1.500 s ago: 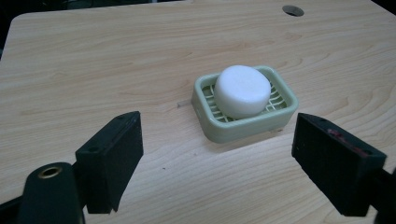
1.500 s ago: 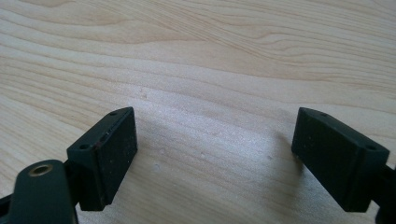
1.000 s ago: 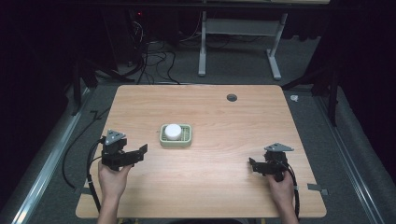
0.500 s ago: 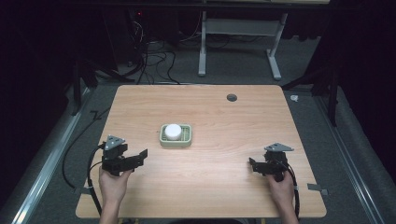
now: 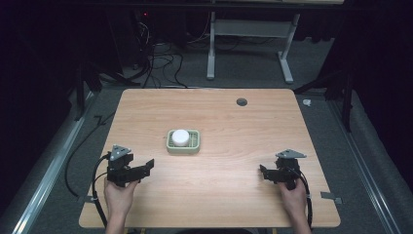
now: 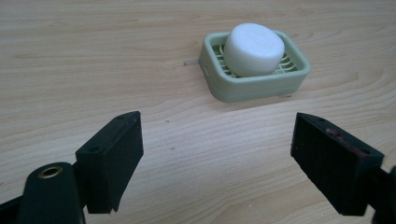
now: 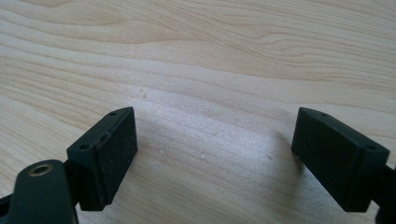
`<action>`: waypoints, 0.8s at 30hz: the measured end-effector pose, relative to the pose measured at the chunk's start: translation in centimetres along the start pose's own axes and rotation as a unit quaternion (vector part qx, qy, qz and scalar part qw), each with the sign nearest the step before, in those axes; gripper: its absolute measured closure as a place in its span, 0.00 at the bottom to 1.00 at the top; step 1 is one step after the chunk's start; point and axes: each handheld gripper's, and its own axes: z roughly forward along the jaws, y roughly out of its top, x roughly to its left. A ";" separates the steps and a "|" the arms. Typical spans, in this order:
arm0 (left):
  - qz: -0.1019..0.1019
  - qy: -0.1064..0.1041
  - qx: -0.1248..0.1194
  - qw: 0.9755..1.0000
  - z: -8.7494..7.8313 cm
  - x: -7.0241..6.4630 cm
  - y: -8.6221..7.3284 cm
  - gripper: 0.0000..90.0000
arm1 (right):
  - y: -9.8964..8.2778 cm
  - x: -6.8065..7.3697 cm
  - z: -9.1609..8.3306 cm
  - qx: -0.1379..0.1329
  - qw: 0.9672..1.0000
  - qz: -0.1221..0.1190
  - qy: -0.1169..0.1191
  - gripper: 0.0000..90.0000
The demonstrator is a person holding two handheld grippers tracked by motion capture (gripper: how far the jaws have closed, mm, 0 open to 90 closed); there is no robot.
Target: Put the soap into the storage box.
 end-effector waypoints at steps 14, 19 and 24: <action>-0.005 -0.002 0.015 1.000 1.1 -0.2 -1.5 0.19 | 0.0 0.0 0.0 0.000 1.000 0.000 0.000 0.17; -0.006 -0.001 0.020 1.000 1.4 -0.2 -1.9 0.19 | 0.0 0.0 0.0 0.000 1.000 0.000 0.000 0.17; -0.005 -0.002 0.031 1.000 1.9 -0.3 -2.3 0.19 | 0.0 0.0 0.0 0.000 1.000 -0.001 0.000 0.17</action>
